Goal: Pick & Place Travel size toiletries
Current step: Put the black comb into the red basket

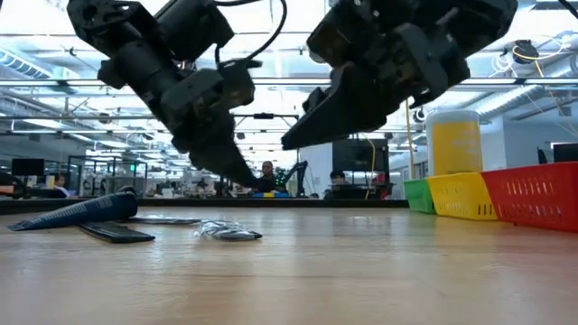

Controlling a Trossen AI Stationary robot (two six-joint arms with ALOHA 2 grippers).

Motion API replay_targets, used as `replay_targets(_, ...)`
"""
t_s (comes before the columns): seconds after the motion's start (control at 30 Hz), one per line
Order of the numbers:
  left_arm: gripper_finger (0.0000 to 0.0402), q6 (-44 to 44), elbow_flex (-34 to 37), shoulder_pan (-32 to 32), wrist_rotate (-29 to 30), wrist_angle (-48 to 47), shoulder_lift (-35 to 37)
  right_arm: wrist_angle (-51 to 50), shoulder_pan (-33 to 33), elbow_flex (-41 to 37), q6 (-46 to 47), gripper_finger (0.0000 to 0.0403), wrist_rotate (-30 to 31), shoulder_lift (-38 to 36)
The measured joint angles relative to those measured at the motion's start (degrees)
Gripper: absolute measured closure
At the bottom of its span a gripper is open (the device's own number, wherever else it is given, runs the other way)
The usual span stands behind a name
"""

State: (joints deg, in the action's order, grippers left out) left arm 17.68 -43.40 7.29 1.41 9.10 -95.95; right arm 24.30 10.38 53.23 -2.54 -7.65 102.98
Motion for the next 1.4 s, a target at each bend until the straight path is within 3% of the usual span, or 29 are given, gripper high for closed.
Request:
replay_targets(0.13, 0.0398, 0.3, 0.0, 2.9, -2.4, -5.6, 0.0, 5.6, 1.3, -0.1, 4.4, 0.0277, 0.5, 4.8)
replay_targets(0.33, 0.04, 8.4, 0.0, 11.5, -2.4, -10.8, 0.0, 6.1, 4.0, -0.1, 11.1, 0.0296, 2.9, 7.5)
replay_targets(0.53, 0.04, 11.4, -0.1, 15.5, -1.0, 5.2, -6.7, 5.1, 6.9, 0.0, 10.4, 0.0318, 4.6, 5.7)
replay_targets(0.67, 0.0399, 12.5, -0.8, 12.6, 4.2, 18.2, -13.8, 0.3, 8.5, 0.0, 10.4, 0.0324, 4.7, 3.5)
replay_targets(0.8, 0.0398, 12.5, -3.6, 7.8, 7.2, 24.7, -17.7, -4.3, 10.2, 0.0, 10.4, 0.0326, 4.7, 1.6)
replay_targets(0.93, 0.0395, 10.1, -6.4, 4.8, 2.6, 22.1, -14.2, -4.8, 11.8, -0.8, 11.0, 0.0326, 6.7, 1.4)
replay_targets(1.03, 0.0399, 8.5, -6.6, 3.9, 1.9, 14.0, -9.3, -5.0, 13.0, -2.7, 11.0, 0.0322, 15.1, 1.6)
replay_targets(1.13, 0.0399, 7.5, -6.6, 2.9, 5.7, 5.4, -4.5, -4.4, 13.0, -4.1, 10.6, 0.0306, 22.4, 1.8)
replay_targets(1.3, 0.04, 4.5, -6.5, -2.7, 6.3, -0.7, -4.3, 2.5, 9.6, -4.5, 9.0, 0.025, 24.4, 2.0)
replay_targets(1.4, 0.04, 1.9, -6.6, -6.4, 2.9, -0.3, -6.7, 4.1, 6.9, -4.5, 9.2, 0.0215, 24.4, 3.7)
